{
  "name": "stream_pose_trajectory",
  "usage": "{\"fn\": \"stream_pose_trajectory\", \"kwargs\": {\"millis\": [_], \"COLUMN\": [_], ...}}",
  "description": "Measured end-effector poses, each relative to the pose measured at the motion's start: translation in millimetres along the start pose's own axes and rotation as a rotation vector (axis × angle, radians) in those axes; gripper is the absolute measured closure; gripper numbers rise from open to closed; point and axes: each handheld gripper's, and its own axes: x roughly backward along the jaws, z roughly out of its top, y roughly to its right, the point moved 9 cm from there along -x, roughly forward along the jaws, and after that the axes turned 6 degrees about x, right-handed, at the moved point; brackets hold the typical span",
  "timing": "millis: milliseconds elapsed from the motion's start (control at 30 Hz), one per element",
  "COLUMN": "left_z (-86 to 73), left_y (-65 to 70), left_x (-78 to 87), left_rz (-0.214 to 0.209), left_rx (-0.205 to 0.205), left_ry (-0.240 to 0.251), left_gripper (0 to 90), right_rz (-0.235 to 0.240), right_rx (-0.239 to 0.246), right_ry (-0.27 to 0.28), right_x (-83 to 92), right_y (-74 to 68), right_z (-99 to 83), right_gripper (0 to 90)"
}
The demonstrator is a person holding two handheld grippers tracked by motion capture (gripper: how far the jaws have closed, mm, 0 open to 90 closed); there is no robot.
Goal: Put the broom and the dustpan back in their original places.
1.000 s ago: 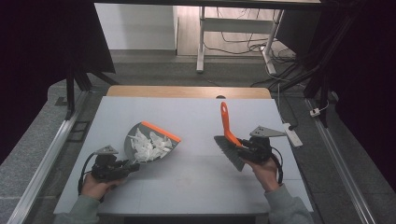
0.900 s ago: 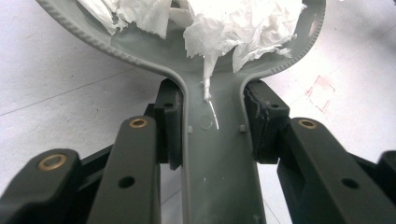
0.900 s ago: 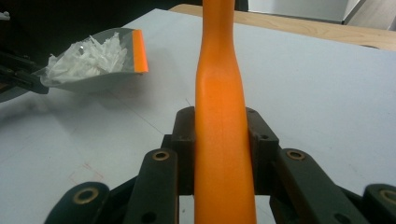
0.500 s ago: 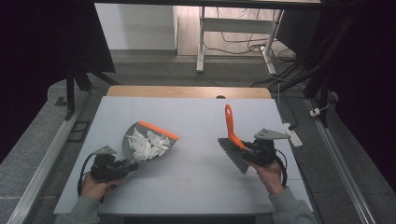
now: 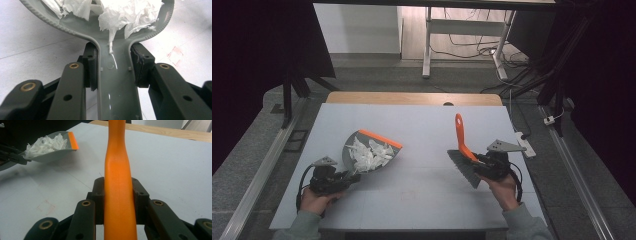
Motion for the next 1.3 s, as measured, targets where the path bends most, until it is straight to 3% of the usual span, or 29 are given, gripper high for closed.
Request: {"fn": "stream_pose_trajectory", "kwargs": {"millis": [833, 1300], "left_z": [1.3, 2.6], "left_y": [-0.2, 0.8], "left_x": [0.3, -0.3], "left_rz": [-0.002, 0.031], "left_rx": [0.022, 0.029], "left_ry": [0.014, 0.034], "left_gripper": [61.0, 61.0], "right_rz": [0.001, 0.0], "right_rx": [-0.003, -0.022], "right_ry": [-0.009, -0.007], "right_x": [5.7, 10.6], "right_y": [0.0, 2.0], "right_z": [-7.0, -11.3], "right_gripper": [70.2, 70.3]}}
